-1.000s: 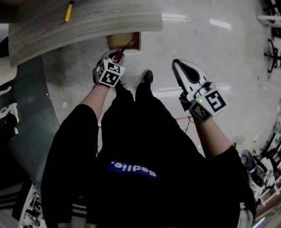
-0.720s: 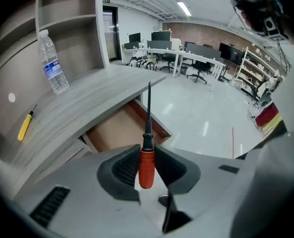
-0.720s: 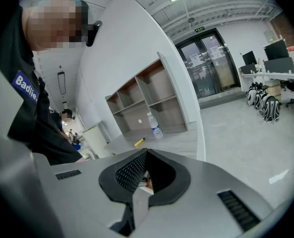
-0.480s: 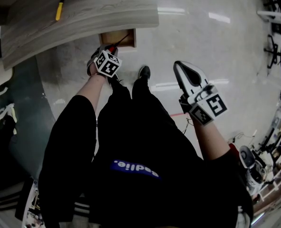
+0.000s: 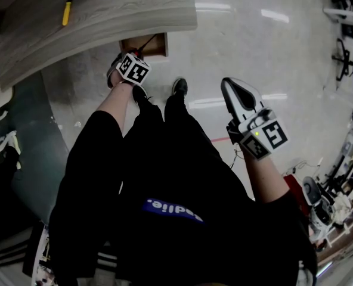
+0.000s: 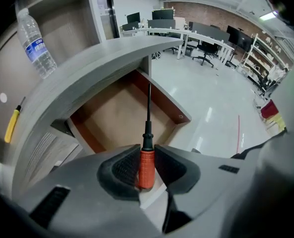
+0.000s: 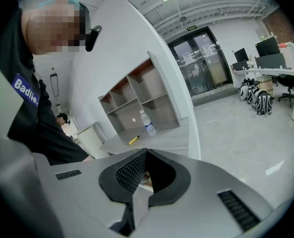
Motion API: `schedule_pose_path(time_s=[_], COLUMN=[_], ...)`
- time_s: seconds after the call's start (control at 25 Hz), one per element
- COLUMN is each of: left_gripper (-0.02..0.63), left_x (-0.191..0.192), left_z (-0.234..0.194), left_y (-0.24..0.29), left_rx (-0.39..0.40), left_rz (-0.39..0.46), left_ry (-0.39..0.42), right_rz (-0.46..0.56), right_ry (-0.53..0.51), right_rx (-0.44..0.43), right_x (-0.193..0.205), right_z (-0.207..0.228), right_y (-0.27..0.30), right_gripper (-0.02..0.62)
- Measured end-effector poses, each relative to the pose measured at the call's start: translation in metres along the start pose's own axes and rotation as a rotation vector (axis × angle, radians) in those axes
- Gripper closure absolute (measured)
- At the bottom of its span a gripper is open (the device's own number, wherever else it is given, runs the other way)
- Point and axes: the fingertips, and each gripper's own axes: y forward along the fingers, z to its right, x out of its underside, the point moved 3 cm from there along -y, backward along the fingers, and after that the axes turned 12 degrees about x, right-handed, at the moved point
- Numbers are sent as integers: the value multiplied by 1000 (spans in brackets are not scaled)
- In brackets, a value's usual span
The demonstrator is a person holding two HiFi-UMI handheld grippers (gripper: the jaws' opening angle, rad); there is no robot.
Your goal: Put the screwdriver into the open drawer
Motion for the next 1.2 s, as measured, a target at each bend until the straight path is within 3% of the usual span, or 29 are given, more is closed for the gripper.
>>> schedule_pose_path(time_s=[0.68,1.2], left_gripper=[518,515], left_x=[-9,-13], left_z=[-7,-5], left_y=[41,57], left_rx=[-14,-30], left_rz=[-103,-96], left_ry=[-45,-71], right_rz=[-60,-77], right_ry=[28,40], right_rx=[17,44], right_x=[16,21], right_z=[9,15], right_y=[4,2], right_gripper=[568,568])
